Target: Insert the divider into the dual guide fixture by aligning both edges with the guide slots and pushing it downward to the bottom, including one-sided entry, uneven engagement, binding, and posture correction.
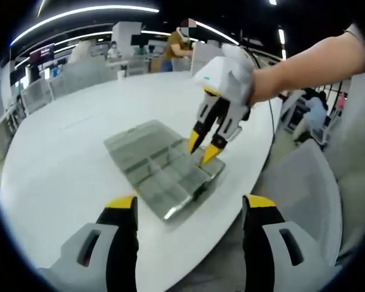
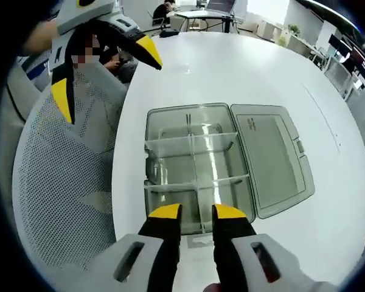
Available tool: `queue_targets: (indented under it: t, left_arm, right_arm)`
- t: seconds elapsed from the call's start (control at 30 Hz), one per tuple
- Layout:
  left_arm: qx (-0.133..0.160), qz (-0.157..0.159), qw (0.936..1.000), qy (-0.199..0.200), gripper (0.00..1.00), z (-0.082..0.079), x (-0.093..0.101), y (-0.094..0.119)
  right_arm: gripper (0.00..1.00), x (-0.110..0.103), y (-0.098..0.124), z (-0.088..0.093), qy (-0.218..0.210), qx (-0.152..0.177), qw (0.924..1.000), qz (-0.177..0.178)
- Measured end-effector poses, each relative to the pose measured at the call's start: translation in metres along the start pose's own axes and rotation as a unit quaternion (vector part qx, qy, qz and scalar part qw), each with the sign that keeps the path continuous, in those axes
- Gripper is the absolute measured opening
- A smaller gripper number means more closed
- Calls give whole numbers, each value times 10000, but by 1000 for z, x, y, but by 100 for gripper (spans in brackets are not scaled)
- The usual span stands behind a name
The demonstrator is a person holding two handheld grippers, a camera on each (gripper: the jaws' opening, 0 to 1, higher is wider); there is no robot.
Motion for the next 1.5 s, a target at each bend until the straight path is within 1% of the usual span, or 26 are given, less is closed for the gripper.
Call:
queue_targets:
  t: [0.13,0.17,0.33,0.47,0.5,0.57,0.67,0.8,0.9,1.0,1.03,1.2,1.37,1.5]
  left_arm:
    - [-68,54,9999,-91,68,-1,0,3]
    - [-80,58,9999,-92,68,-1,-1,4]
    - [-140,67,9998,-105,68,-1,-4,8]
    - [-193,67,9997,-101,68,1,-6,9]
    - [-198,70,9997,-100,68,0,-6,10]
    - [-212,77,9997,-121,68,0,-7,10]
    - [-215,82,9996,-141,68,-3,-9,11]
    - [-231,78,9996,-169,68,-6,-13,11]
    - [-223,70,9996,-180,68,-8,-17,12]
    - [-231,77,9995,-200,68,-10,-19,12]
    - [-233,80,9995,-206,68,-10,-20,12]
    - [-228,73,9995,-209,68,-12,-26,11]
    - [-217,71,9995,-230,68,-16,-32,11]
    - [-209,64,9995,-248,68,-18,-37,12]
  right_arm:
    - [19,-3,8,1,-184,252,9994,143]
    - [19,-5,10,1,-287,383,9987,150]
    - [22,-7,19,5,-494,633,9963,305]
    - [26,-10,25,5,-761,968,9915,419]
    - [26,-12,26,4,-843,1104,9892,468]
    - [28,-14,29,3,-926,1208,9872,467]
    - [30,-18,35,2,-972,1323,9847,578]
    - [31,-19,41,2,-1060,1458,9815,640]
    - [33,-20,48,0,-1201,1627,9764,764]
    - [34,-21,53,1,-1266,1734,9730,843]
    - [34,-22,54,1,-1336,1801,9706,879]
    - [37,-26,58,5,-1468,1937,9654,949]
    - [39,-33,66,9,-1649,2160,9567,1045]
    - [42,-39,70,13,-1729,2228,9531,1099]
Point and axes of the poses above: the point that each gripper's makers call its tool centre point, and the gripper's own axes: y roughly backward along the fingers, x roughly to its right, z roughly out of its underside, the point moved 7 cm from there along y, roughly backward along the fingers, and after that the axes turned 6 degrees about x, right-handed, at the moved point
